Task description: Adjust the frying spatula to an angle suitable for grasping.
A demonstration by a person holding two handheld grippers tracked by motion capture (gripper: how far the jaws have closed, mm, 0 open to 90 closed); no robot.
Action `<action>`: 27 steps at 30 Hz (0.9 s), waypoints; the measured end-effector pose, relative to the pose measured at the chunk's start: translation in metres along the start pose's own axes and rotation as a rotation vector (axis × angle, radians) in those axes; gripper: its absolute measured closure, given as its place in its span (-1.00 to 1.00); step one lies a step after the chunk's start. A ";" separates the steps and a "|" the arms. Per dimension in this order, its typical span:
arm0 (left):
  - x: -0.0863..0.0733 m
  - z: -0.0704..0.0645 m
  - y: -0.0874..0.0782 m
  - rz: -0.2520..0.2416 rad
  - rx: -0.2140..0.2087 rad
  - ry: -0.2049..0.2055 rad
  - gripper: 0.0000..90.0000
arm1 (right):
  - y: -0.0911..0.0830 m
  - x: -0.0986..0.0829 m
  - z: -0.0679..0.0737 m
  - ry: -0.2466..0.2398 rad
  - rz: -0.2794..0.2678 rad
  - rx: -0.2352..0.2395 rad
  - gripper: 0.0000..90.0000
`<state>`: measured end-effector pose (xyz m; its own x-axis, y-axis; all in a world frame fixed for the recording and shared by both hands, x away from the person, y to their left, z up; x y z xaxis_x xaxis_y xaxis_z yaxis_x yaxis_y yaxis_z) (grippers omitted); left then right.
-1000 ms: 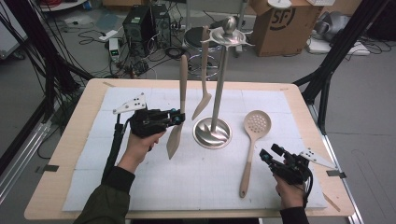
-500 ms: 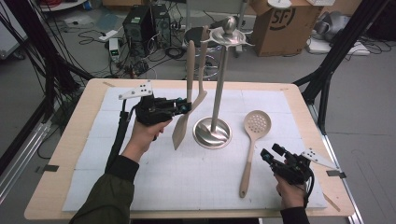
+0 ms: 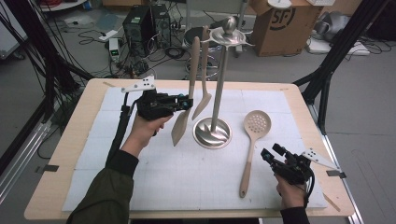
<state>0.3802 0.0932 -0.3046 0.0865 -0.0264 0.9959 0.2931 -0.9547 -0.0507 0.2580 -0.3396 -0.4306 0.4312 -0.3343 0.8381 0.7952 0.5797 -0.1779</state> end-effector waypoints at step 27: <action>0.002 0.003 0.018 0.059 -0.023 -0.011 0.73 | -0.001 0.001 -0.002 -0.002 -0.018 0.002 -0.38</action>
<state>0.3885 0.0771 -0.3036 0.1132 -0.0802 0.9903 0.2651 -0.9582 -0.1079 0.2584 -0.3425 -0.4302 0.4160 -0.3428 0.8423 0.8017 0.5754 -0.1618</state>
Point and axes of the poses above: each handheld gripper's, and its own axes: y roughly forward along the jaws, x roughly out of its top, z roughly to its left, the point moved 1 cm from there along y, roughly forward along the jaws, and after that the axes turned 8 degrees about y, right-handed, at the moved point
